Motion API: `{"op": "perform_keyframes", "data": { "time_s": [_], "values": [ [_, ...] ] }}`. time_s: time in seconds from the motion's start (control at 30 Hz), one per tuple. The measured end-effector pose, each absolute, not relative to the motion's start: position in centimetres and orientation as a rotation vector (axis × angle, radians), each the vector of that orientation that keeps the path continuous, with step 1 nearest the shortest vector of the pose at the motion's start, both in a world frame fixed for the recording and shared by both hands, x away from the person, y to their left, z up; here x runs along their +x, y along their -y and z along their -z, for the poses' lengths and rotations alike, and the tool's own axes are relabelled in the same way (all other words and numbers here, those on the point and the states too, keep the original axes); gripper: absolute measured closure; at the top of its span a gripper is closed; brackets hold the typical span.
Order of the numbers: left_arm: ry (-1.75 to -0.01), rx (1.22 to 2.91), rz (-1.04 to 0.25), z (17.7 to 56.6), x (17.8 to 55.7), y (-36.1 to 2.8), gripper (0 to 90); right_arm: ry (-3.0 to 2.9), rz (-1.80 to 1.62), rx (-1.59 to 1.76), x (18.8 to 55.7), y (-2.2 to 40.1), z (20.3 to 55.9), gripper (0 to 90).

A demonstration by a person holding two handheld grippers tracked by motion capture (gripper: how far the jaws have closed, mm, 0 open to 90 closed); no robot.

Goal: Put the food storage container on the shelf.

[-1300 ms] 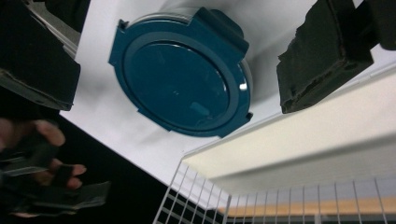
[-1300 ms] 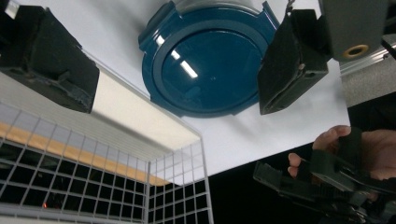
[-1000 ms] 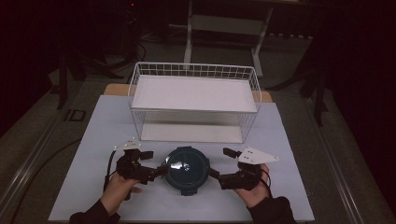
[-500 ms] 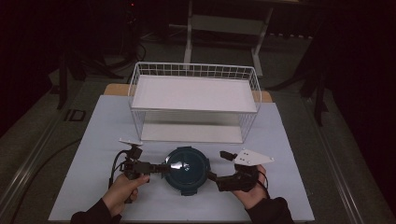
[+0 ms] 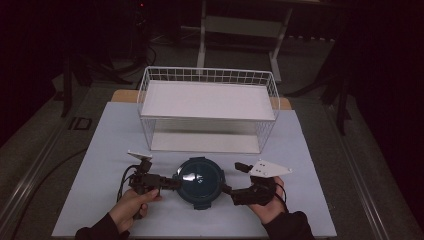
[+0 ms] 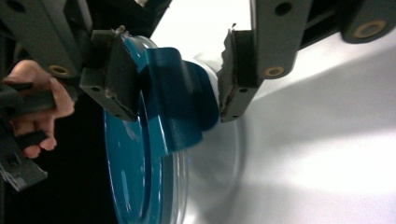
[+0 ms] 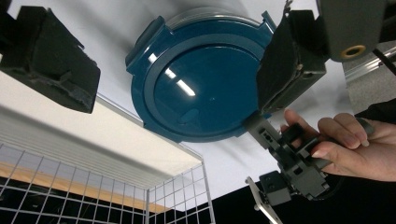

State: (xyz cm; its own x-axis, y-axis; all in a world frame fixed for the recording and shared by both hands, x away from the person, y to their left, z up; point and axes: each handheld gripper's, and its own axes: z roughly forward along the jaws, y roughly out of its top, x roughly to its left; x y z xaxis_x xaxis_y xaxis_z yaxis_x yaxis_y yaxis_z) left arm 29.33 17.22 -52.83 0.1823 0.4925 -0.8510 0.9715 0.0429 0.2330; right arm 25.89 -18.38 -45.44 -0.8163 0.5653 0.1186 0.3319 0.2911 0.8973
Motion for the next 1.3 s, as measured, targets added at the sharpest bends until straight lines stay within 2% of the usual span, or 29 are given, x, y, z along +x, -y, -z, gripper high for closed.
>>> {"op": "perform_keyframes", "data": {
  "time_s": [0.33, 0.67, 0.87, 0.9, 1.07, 1.3],
  "values": [
    [-1.353, 1.618, 0.631, 52.4, 28.6, -17.1, 53.1, -2.384, -1.543, 0.937, 26.5, 18.8, 46.1, 17.4],
    [-1.239, 1.717, 0.538, 51.5, 27.1, -17.0, 55.6, -2.505, -1.553, 1.184, 27.5, 19.1, 48.2, 38.2],
    [-1.185, 1.756, 0.494, 51.2, 26.6, -16.9, 56.3, -2.550, -1.551, 1.260, 27.6, 19.0, 49.0, 44.6],
    [-1.183, 1.757, 0.495, 51.2, 26.6, -17.0, 56.3, -2.556, -1.571, 1.268, 27.7, 19.1, 49.0, 49.1],
    [-1.155, 1.771, 0.483, 51.2, 26.4, -17.0, 56.4, -2.587, -1.609, 1.311, 27.8, 19.4, 49.4, 53.0],
    [-1.150, 1.763, 0.453, 51.2, 26.0, -16.9, 56.4, -2.613, -1.676, 1.394, 28.0, 19.8, 50.1, 54.2]
  ]
}}
